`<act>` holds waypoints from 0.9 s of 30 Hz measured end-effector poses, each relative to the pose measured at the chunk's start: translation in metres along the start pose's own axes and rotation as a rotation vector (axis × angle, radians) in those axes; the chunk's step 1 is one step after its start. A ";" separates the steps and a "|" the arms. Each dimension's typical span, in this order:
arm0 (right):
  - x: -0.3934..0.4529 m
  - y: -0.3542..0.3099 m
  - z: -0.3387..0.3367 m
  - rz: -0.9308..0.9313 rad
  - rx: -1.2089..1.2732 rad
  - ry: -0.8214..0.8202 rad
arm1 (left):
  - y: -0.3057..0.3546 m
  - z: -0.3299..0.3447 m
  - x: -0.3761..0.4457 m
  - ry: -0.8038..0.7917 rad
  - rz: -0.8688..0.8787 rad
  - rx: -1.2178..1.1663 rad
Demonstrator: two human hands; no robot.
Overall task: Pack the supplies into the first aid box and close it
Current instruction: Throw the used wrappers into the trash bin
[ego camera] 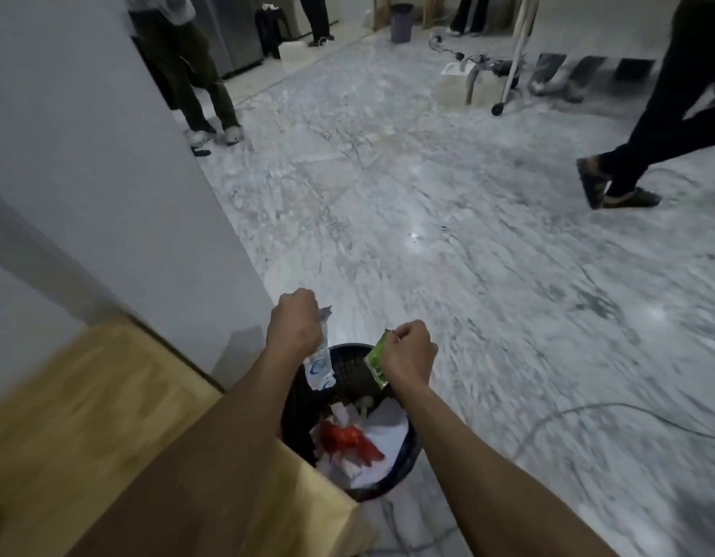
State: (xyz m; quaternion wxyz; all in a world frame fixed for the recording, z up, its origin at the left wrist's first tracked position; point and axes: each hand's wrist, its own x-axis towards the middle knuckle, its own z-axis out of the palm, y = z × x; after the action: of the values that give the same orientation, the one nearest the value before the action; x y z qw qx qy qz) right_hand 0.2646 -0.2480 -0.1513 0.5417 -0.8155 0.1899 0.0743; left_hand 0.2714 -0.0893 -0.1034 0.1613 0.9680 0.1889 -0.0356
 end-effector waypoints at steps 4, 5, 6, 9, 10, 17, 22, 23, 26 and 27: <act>0.010 0.011 0.012 0.020 0.003 -0.042 | 0.001 0.020 0.017 -0.123 -0.015 0.101; 0.012 0.013 0.014 0.018 0.001 -0.045 | 0.002 0.022 0.018 -0.159 -0.028 0.115; 0.014 0.014 0.015 0.023 -0.003 -0.048 | 0.002 0.024 0.019 -0.194 -0.037 0.124; 0.020 0.014 0.015 0.055 -0.003 -0.050 | 0.002 0.026 0.020 -0.272 -0.052 0.133; 0.021 0.013 0.014 0.065 0.002 -0.051 | 0.002 0.025 0.020 -0.280 -0.054 0.130; 0.013 0.001 -0.002 0.038 0.051 -0.064 | 0.001 0.007 0.004 -0.255 -0.069 0.078; -0.013 -0.020 -0.018 -0.024 0.077 -0.078 | 0.004 -0.027 -0.031 -0.186 -0.052 0.001; -0.020 -0.025 -0.021 -0.046 0.079 -0.085 | 0.005 -0.037 -0.041 -0.169 -0.048 -0.006; -0.047 -0.044 -0.034 -0.099 0.089 -0.110 | 0.005 -0.071 -0.073 -0.084 -0.055 -0.041; -0.057 -0.050 -0.038 -0.119 0.094 -0.115 | 0.004 -0.083 -0.085 -0.049 -0.057 -0.063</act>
State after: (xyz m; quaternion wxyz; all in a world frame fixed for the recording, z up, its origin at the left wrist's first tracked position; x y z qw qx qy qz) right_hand 0.2287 -0.2521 -0.0743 0.5927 -0.7935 0.1130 0.0798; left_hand 0.1952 -0.0957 -0.0122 0.1950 0.9555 0.2136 -0.0578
